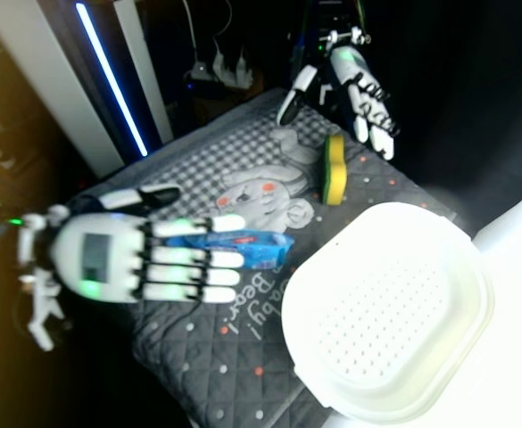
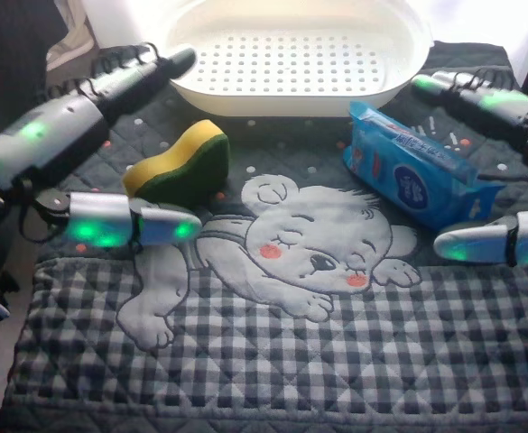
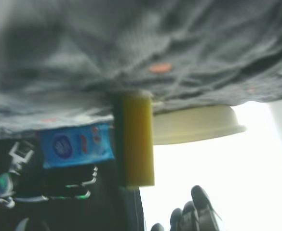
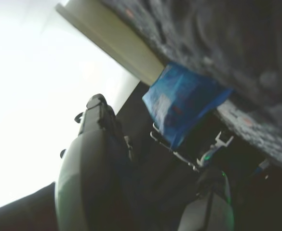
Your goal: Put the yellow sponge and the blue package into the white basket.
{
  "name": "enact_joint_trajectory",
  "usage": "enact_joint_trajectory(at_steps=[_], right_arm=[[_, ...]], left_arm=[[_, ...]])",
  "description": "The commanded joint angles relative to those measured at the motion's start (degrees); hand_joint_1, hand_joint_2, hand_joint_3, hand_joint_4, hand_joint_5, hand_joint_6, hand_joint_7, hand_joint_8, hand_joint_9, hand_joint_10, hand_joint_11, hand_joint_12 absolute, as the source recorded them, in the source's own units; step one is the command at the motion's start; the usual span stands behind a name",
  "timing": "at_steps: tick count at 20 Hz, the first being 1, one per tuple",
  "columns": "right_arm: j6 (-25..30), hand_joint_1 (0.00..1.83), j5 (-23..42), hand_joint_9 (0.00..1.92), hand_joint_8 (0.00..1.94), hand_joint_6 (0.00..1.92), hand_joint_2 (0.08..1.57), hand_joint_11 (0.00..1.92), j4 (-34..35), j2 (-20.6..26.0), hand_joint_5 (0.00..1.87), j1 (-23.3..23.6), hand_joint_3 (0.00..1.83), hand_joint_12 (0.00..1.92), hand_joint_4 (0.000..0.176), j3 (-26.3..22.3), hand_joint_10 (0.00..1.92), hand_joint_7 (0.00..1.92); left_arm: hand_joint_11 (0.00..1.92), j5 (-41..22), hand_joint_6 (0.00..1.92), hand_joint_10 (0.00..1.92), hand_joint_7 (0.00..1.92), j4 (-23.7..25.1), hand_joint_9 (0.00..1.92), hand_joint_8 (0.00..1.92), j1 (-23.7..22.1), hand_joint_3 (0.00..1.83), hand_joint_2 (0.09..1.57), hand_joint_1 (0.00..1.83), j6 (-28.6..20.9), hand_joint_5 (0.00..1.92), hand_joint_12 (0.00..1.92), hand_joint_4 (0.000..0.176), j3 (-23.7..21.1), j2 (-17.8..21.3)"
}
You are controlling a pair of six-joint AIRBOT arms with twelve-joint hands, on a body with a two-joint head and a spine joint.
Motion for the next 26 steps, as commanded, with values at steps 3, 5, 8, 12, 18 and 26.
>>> enact_joint_trajectory(at_steps=[3,5,8,12,18,26], right_arm=[[0.2,0.70,3.7,0.00,0.00,0.00,0.89,0.00,1.4,-1.2,0.01,2.3,0.02,0.00,0.176,1.8,0.00,0.00],[0.3,0.72,1.9,0.00,0.00,0.01,0.90,0.02,0.8,-2.3,0.02,3.4,0.02,0.01,0.176,2.9,0.00,0.00],[0.3,0.77,0.0,0.01,0.01,0.01,0.90,0.04,0.6,-3.2,0.04,3.8,0.01,0.02,0.176,4.1,0.00,0.02],[0.3,0.80,-1.7,0.00,0.01,0.01,0.94,0.00,0.6,-3.8,0.05,3.9,0.02,0.00,0.176,5.0,0.00,0.03],[0.3,1.06,-3.2,0.28,0.02,0.02,0.96,0.15,0.5,-5.1,0.34,3.9,0.00,0.39,0.174,5.9,0.03,0.30],[0.7,1.27,-3.3,1.33,0.89,0.84,1.09,0.89,-1.7,-5.9,0.96,5.4,0.00,1.00,0.000,6.9,0.26,1.14]], left_arm=[[0.03,-4.1,0.00,0.00,0.00,-0.5,0.00,0.00,-1.6,0.01,0.86,0.89,-0.2,0.01,0.01,0.101,1.8,-0.4],[0.03,-2.2,0.00,0.00,0.00,-0.5,0.00,0.00,-2.1,0.01,0.86,0.96,-0.2,0.02,0.01,0.114,2.6,-1.0],[0.06,-0.5,0.01,0.01,0.11,-0.5,0.08,0.01,-2.7,0.00,0.91,0.99,-0.2,0.14,0.24,0.078,3.8,-2.5],[0.00,0.9,0.00,0.01,0.19,-1.0,0.18,0.00,-2.9,0.00,0.93,1.04,-0.2,0.24,0.82,0.086,4.9,-3.7],[0.82,4.4,0.03,1.11,1.02,-2.3,0.92,0.75,-3.0,0.00,1.04,1.33,-0.2,0.76,1.60,0.000,8.0,-7.5],[0.83,3.6,0.99,1.28,1.10,-1.7,0.95,0.60,-4.8,0.00,1.10,1.38,-0.3,0.93,1.36,0.000,8.2,-7.8]])
